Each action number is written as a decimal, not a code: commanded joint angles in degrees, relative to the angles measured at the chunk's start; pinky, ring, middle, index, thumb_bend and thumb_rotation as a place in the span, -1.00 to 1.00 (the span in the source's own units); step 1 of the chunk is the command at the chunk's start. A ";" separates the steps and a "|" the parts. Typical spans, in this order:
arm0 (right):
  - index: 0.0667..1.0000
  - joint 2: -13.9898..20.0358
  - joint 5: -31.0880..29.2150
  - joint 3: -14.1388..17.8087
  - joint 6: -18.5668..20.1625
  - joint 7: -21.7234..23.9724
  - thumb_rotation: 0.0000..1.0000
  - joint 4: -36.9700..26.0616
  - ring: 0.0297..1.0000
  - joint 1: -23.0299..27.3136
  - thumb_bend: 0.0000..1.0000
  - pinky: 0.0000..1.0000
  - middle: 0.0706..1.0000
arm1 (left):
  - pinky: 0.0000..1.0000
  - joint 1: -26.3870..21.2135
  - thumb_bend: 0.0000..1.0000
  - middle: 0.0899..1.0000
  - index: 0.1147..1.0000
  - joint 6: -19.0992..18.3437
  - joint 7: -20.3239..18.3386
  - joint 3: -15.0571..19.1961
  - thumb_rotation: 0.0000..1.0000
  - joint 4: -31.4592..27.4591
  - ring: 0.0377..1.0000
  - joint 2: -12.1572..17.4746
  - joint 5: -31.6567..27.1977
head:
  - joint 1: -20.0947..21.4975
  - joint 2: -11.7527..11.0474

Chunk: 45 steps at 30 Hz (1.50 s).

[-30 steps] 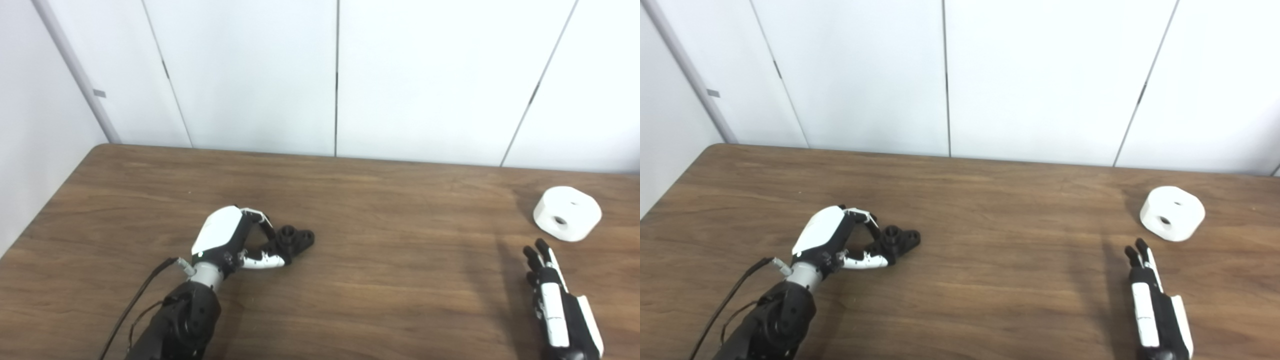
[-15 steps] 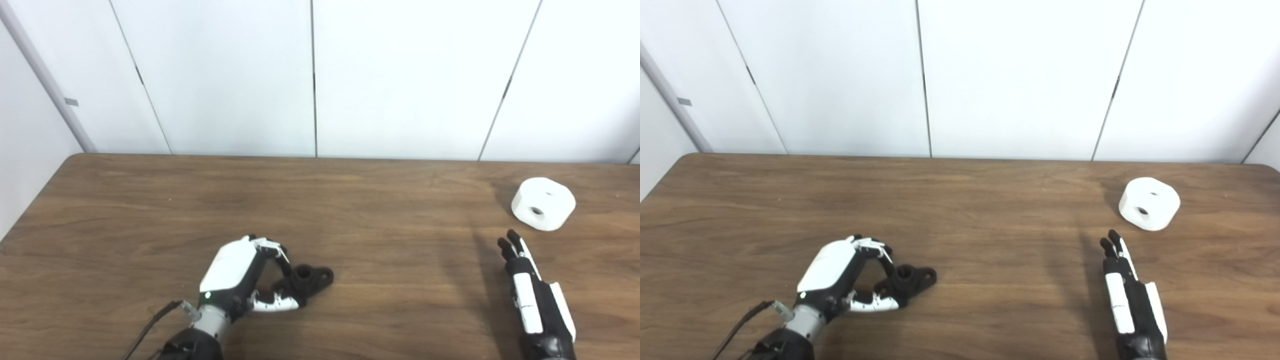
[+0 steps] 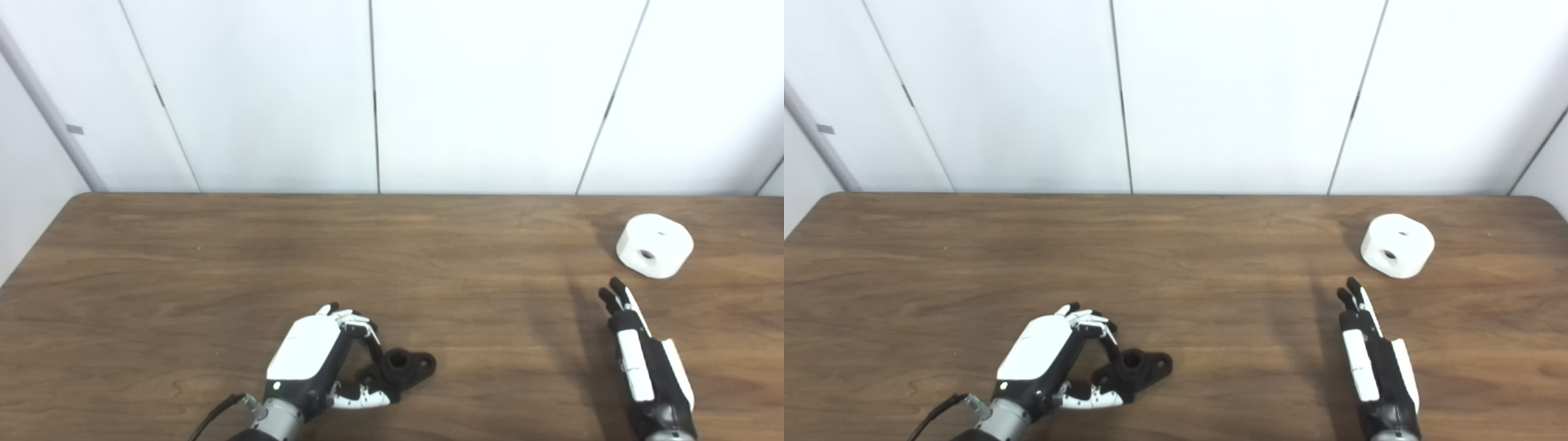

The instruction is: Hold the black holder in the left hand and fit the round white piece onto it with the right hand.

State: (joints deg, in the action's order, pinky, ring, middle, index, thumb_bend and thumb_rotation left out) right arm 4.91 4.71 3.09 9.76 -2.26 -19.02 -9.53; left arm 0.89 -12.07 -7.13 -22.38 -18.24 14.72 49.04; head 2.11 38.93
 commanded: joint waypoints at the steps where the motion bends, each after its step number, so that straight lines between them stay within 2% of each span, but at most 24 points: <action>1: 0.92 -0.78 0.32 -0.17 -0.15 -0.19 1.00 -2.83 0.96 -0.25 0.38 1.00 0.88 | 0.93 -0.15 0.04 0.46 -0.16 2.13 0.60 -0.39 -0.90 -0.75 0.70 -0.41 0.79 | 0.56 0.40; 9: 0.91 -0.75 1.15 -0.56 1.62 -0.13 1.00 -4.85 0.93 -0.26 0.30 1.00 0.86 | 0.93 1.09 0.04 0.46 -0.16 2.90 -0.29 -0.75 -0.90 -0.98 0.70 -1.27 1.36 | 2.03 1.63; 15: 0.91 -0.37 1.51 -0.71 2.68 0.13 1.00 -5.96 0.91 -0.27 0.21 1.00 0.87 | 0.92 2.51 0.04 0.46 -0.16 4.89 0.66 -1.24 -0.90 -0.36 0.70 -1.67 0.80 | 2.55 2.17; 18: 0.91 -0.19 1.49 -0.63 3.43 0.30 0.92 -6.50 0.92 -0.23 0.20 1.00 0.88 | 0.92 3.03 0.04 0.46 -0.16 5.81 1.05 -1.22 -0.90 0.06 0.69 -1.83 0.60 | 2.82 2.46; 19: 0.90 -0.02 1.53 -0.59 3.51 0.38 0.81 -6.67 0.93 -0.25 0.18 1.00 0.88 | 0.93 3.22 0.04 0.46 -0.16 6.09 1.09 -1.19 -0.90 0.13 0.69 -1.84 0.54 | 2.99 2.72; 22: 0.90 0.36 1.41 -0.39 3.65 0.56 0.68 -6.98 0.93 -0.20 0.18 1.00 0.89 | 0.94 3.59 0.04 0.47 -0.16 6.25 0.93 -1.11 -0.91 0.13 0.70 -2.03 0.66 | 3.20 2.85; 30: 0.87 1.18 3.19 0.39 5.57 0.21 0.53 -7.92 0.92 0.90 0.19 0.99 0.88 | 0.93 4.17 0.04 0.47 -0.17 6.57 1.36 -1.18 -0.90 0.97 0.70 -2.54 1.10 | 4.27 3.28; 32: 0.81 1.71 5.70 0.58 6.60 -0.27 0.48 -8.21 0.88 1.60 0.28 0.90 0.85 | 0.93 4.20 0.04 0.48 -0.16 6.53 1.17 -1.26 -0.90 1.13 0.71 -2.52 1.20 | 4.55 3.39; 35: 0.69 2.22 7.21 1.74 8.12 -0.56 0.27 -8.86 0.83 2.85 0.35 0.80 0.79 | 0.93 4.18 0.04 0.48 -0.16 6.82 1.32 -1.27 -0.90 1.58 0.71 -2.47 1.21 | 4.81 3.44; 39: 0.49 3.05 9.89 3.40 11.19 -1.11 -0.04 -10.05 0.88 4.60 0.45 0.97 0.76 | 0.93 4.21 0.04 0.48 -0.16 6.98 1.48 -1.13 -0.90 1.85 0.71 -2.61 1.18 | 5.55 3.40; 42: 0.40 4.11 11.38 4.64 13.40 -1.05 -0.17 -10.78 0.90 6.01 0.54 1.00 0.77 | 0.92 4.24 0.04 0.48 -0.16 6.86 1.26 -0.88 -0.90 1.72 0.71 -2.63 0.82 | 7.07 3.36; 45: 0.41 5.22 12.40 5.89 15.35 -0.83 -0.28 -11.39 0.87 7.67 0.62 0.96 0.76 | 0.93 4.05 0.04 0.48 -0.16 6.75 0.69 -0.70 -0.90 1.55 0.71 -2.32 0.60 | 8.86 3.29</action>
State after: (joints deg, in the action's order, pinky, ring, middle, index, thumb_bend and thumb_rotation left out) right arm 8.70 16.19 8.09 25.11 -2.68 -28.00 -3.74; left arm 4.74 -5.73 -4.72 -22.64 -16.70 12.20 49.73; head 10.11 42.19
